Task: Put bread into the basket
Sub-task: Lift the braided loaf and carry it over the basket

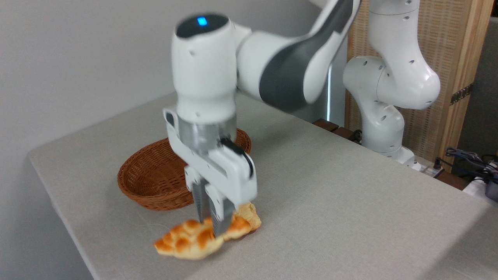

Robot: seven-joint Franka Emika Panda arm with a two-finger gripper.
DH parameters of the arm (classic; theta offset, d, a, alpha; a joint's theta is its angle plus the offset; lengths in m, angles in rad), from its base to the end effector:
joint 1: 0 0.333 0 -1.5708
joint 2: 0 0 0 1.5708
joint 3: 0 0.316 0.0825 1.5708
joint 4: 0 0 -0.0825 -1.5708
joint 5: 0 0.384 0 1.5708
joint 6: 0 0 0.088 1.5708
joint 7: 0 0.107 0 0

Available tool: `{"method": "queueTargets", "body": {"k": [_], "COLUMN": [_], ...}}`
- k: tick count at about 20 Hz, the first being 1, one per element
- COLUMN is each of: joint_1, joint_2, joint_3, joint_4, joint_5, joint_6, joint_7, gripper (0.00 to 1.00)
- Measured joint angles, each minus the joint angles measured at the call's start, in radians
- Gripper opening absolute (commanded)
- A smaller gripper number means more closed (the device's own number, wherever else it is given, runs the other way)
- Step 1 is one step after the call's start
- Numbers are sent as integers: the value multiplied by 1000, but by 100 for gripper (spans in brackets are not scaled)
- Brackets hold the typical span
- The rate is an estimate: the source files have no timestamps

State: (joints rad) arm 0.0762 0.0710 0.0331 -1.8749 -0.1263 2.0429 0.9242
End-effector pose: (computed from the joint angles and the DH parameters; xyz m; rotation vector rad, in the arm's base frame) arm 0.5876 0.0571 0.4809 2.8621 -1.1483 0.2163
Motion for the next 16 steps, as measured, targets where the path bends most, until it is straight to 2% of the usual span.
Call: {"method": "queueTargets", "body": {"k": [2,5,11,14,16], "joint_1": [0,-2,-8,-10,-10], "joint_2": [-6,-18,-48,-41,-30], "joint_3": [-24,-92,-269,-345,-367], "joint_4": [55,86,151,150,148], "joint_5": [-36,-69,-81,-74,-67], "joint_6": [-65,-113,-230,-231,-231], "joint_7": [-33,-124,-285,-318,-319], "gripper": [38,39,41,53,69]}}
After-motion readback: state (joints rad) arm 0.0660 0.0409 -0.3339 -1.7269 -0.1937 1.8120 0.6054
